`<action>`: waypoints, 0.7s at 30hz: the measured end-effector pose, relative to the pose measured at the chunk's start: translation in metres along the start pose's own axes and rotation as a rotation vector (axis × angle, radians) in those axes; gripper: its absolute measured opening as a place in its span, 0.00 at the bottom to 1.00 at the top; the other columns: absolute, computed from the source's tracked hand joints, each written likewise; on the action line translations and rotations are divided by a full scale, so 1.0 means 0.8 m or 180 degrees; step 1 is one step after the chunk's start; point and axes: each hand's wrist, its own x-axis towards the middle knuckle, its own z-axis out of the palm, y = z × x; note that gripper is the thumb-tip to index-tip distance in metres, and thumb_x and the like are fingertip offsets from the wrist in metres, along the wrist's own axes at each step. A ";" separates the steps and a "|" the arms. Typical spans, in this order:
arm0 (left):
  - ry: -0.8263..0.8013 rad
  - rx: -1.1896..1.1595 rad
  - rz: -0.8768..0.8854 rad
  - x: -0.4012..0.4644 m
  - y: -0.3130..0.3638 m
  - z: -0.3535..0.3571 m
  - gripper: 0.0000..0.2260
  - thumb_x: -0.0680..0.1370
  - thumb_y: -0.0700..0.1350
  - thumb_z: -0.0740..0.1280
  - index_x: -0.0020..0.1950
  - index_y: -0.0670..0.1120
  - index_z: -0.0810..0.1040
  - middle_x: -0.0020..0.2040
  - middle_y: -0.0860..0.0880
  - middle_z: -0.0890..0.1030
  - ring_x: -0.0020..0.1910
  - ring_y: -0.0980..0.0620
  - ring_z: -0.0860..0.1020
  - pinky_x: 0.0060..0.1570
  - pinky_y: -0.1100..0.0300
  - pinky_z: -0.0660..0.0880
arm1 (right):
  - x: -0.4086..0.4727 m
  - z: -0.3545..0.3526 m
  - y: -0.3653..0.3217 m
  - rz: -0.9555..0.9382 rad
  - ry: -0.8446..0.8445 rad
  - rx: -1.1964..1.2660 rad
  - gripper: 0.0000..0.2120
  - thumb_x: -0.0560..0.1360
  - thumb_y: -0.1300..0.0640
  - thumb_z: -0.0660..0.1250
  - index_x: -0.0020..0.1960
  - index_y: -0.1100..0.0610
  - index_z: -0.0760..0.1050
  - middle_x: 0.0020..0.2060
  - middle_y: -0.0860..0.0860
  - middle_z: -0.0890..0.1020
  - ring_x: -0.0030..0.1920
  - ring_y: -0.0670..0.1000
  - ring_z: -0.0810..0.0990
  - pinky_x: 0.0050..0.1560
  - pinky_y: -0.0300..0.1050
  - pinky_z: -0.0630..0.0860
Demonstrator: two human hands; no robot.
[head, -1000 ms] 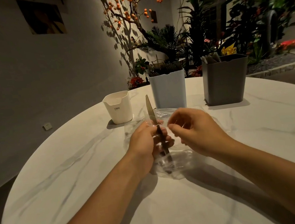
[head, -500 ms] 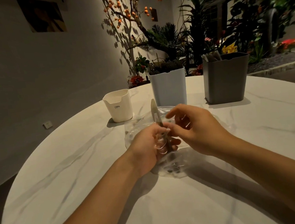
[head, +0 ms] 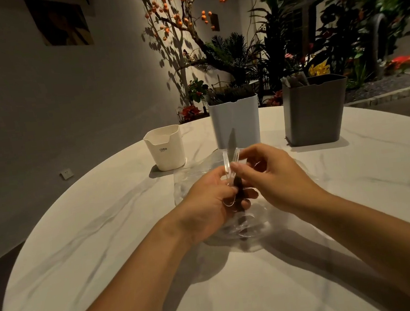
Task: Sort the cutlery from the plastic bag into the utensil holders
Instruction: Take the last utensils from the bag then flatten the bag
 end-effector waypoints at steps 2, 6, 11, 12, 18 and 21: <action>-0.0113 -0.0069 -0.0032 -0.003 0.002 0.001 0.17 0.84 0.31 0.53 0.70 0.43 0.71 0.50 0.42 0.81 0.40 0.51 0.81 0.41 0.59 0.77 | 0.002 -0.003 -0.002 0.0190 -0.0155 0.0453 0.09 0.76 0.48 0.70 0.54 0.50 0.79 0.44 0.48 0.83 0.45 0.48 0.83 0.46 0.38 0.81; -0.0333 -0.0047 -0.0109 -0.005 0.004 -0.001 0.18 0.83 0.30 0.54 0.70 0.44 0.69 0.50 0.42 0.81 0.42 0.50 0.81 0.42 0.58 0.77 | 0.000 -0.014 -0.010 0.0530 -0.0760 0.1317 0.07 0.75 0.54 0.69 0.47 0.56 0.83 0.40 0.52 0.86 0.44 0.50 0.86 0.41 0.35 0.81; 0.0013 -0.0336 -0.0078 -0.002 0.003 0.000 0.16 0.83 0.34 0.61 0.70 0.43 0.70 0.51 0.41 0.85 0.48 0.47 0.85 0.46 0.58 0.80 | 0.002 -0.018 -0.011 0.0642 -0.0560 0.1278 0.09 0.77 0.52 0.69 0.45 0.56 0.83 0.33 0.45 0.84 0.36 0.41 0.83 0.35 0.33 0.75; 0.0178 -0.0400 -0.0068 0.000 0.003 -0.001 0.14 0.82 0.35 0.63 0.68 0.42 0.72 0.51 0.40 0.85 0.49 0.46 0.85 0.48 0.58 0.81 | 0.003 -0.019 -0.010 0.0652 -0.0414 0.1280 0.08 0.77 0.52 0.69 0.45 0.55 0.83 0.31 0.43 0.83 0.35 0.40 0.81 0.37 0.33 0.74; 0.0932 -0.0062 -0.0018 0.010 -0.003 -0.002 0.08 0.79 0.40 0.69 0.57 0.41 0.78 0.48 0.42 0.86 0.48 0.43 0.86 0.52 0.52 0.82 | 0.007 -0.015 -0.008 0.0796 0.0087 0.1356 0.07 0.75 0.52 0.71 0.49 0.54 0.84 0.41 0.48 0.84 0.43 0.48 0.81 0.45 0.40 0.78; 0.1277 0.0136 0.0172 0.010 -0.004 -0.002 0.06 0.78 0.39 0.70 0.55 0.44 0.81 0.46 0.45 0.87 0.46 0.45 0.86 0.54 0.50 0.82 | 0.009 -0.015 -0.005 0.0856 0.0175 0.1277 0.05 0.74 0.52 0.72 0.46 0.53 0.83 0.41 0.49 0.84 0.45 0.51 0.82 0.42 0.39 0.79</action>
